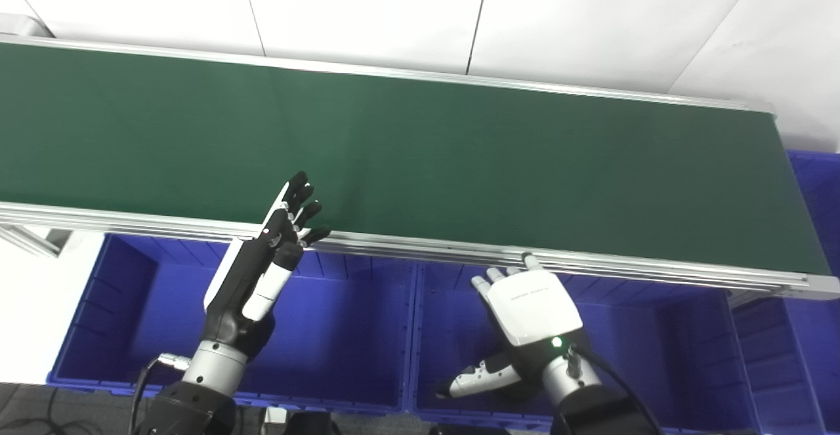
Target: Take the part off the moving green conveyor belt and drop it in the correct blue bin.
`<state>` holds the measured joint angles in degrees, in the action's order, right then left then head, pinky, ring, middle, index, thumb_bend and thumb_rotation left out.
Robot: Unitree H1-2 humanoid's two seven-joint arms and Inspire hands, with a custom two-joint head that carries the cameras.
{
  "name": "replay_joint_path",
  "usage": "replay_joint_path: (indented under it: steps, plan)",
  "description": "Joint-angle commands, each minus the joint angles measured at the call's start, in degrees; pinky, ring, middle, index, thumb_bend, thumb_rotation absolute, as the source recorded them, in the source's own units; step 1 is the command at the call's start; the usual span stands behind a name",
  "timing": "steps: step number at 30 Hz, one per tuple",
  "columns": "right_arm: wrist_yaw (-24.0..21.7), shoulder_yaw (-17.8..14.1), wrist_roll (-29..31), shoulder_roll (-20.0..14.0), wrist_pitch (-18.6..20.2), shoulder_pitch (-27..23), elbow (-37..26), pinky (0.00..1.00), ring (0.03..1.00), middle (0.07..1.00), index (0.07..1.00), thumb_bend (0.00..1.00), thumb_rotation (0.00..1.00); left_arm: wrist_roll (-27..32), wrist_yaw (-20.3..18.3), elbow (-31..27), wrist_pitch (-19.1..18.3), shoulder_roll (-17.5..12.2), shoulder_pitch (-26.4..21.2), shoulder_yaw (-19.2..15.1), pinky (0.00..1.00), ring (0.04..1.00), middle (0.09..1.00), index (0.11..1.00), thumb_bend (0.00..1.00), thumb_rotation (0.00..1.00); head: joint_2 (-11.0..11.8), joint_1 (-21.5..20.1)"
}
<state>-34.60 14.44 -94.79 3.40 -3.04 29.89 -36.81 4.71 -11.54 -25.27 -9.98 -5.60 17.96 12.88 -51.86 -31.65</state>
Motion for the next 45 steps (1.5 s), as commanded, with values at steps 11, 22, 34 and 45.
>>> replay_joint_path:
  steps: [11, 22, 34, 45]
  plan:
    - [30.56, -9.44, 72.29, 18.12, -2.36, 10.45, 12.7, 0.75, 0.849, 0.9, 0.916, 0.8, 1.0, -4.62, 0.99, 1.15, 6.14, -0.6, 0.5, -0.07, 0.89, 0.959, 1.0, 1.0, 0.74, 0.88, 3.29, 4.6]
    - [48.92, -11.46, 87.84, 18.36, -18.57, 5.34, 29.36, 0.91, 0.939, 0.993, 0.996, 0.78, 1.0, -8.53, 1.84, 4.7, 12.13, -1.56, 2.57, -0.18, 0.91, 0.985, 1.0, 1.0, 0.86, 0.9, 8.59, 5.65]
    - [72.26, -1.71, 67.23, 9.3, -23.88, 2.35, 38.0, 0.94, 0.977, 1.0, 1.0, 0.69, 1.0, -11.55, 2.78, 10.01, 21.5, -2.17, 3.43, -0.82, 1.0, 1.0, 1.0, 1.0, 0.8, 0.86, 12.83, 3.58]
    - [79.33, 3.05, 62.72, 6.24, -23.87, -0.67, 43.15, 0.98, 0.996, 1.0, 1.0, 0.73, 1.0, -11.15, 2.02, 14.45, 28.33, -3.1, 2.4, -1.57, 1.0, 1.0, 1.0, 1.0, 0.76, 0.87, 15.22, 0.74]
